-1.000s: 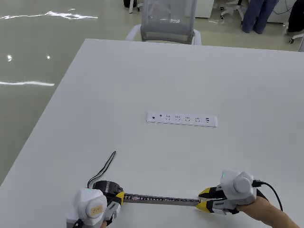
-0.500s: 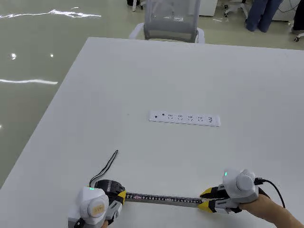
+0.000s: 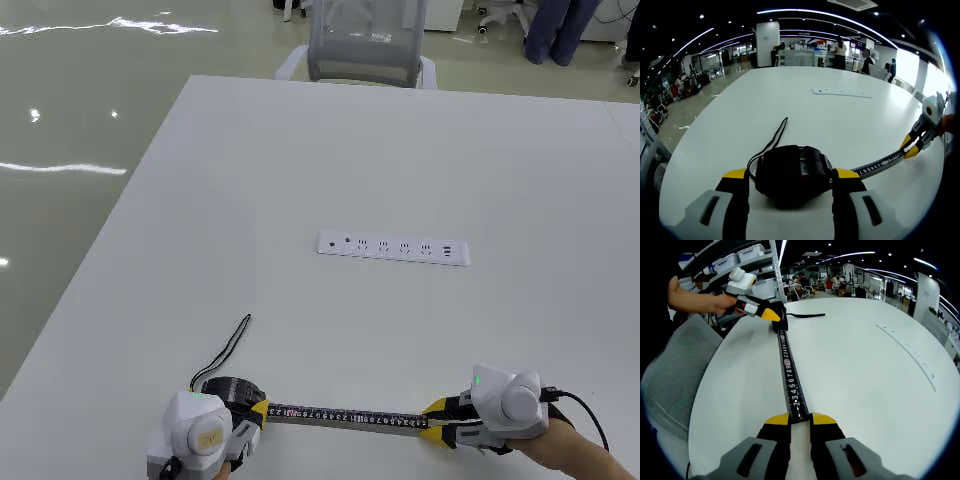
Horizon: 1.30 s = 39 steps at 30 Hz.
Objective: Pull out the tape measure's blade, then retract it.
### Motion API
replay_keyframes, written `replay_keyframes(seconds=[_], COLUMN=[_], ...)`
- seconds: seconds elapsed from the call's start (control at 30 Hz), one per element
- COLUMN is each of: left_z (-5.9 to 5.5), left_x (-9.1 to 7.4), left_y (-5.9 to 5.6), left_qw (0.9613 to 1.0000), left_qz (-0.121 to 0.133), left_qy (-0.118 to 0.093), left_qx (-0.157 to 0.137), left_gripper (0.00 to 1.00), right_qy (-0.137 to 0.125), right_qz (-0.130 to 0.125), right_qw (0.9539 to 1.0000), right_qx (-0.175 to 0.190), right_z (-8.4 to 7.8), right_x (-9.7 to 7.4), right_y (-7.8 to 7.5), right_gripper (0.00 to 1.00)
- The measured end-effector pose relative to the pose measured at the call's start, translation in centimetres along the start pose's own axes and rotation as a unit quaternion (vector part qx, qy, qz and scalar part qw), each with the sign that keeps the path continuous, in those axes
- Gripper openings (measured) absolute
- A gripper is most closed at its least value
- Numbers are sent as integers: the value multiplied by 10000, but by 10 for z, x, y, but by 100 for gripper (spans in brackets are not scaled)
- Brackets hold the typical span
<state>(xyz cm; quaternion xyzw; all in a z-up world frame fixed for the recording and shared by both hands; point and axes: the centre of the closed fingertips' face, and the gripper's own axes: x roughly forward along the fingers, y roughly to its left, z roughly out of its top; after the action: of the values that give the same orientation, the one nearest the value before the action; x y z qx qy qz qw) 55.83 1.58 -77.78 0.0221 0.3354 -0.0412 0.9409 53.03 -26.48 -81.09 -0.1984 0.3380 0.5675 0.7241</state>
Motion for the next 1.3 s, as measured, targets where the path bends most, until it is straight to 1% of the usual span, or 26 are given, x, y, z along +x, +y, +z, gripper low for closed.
replay_keyframes(seconds=[0.2, 0.3, 0.4, 0.5, 0.77, 0.83, 0.9, 1.0, 1.1, 1.3], left_z=[-2, -2, 0, 2, -1, -1, 0, 1, 2, 2], left_x=[1, 2, 1, 1, 4, 4, 5, 5, 4, 5], left_y=[-1, -3, -4, -4, -3, -2, -2, -1, -1, 0], left_qw=[10000, 9999, 9997, 9996, 9989, 9985, 9976, 9969, 9957, 9953], left_qz=[65, 65, 111, 157, 312, 363, 409, 469, 511, 563], left_qy=[14, 7, -33, -51, 25, 11, -21, -27, -61, -70], left_qx=[-64, -101, -213, -230, -343, -410, -563, -630, -771, -779], left_gripper=[64, 61, 62, 62, 63, 63, 63, 63, 64, 64], right_qy=[24, 23, 29, 23, 23, 19, 27, 32, 34, 35], right_qz=[-12, -19, -30, -36, -71, -75, -83, -89, -89, -88], right_qw=[10000, 10000, 10000, 10000, 10000, 10000, 9999, 9999, 9999, 9999], right_qx=[-29, -21, -37, -42, -53, -61, -78, -100, -108, -105], right_z=[0, 0, 0, -1, 0, 0, -1, 0, 0, -1], right_x=[0, -1, -1, 0, -1, -1, -1, -2, -2, -1], right_y=[-2, -1, -1, -1, 0, 0, 0, 1, 1, 1], right_gripper=[13, 13, 13, 13, 13, 13, 13, 13, 13, 13])
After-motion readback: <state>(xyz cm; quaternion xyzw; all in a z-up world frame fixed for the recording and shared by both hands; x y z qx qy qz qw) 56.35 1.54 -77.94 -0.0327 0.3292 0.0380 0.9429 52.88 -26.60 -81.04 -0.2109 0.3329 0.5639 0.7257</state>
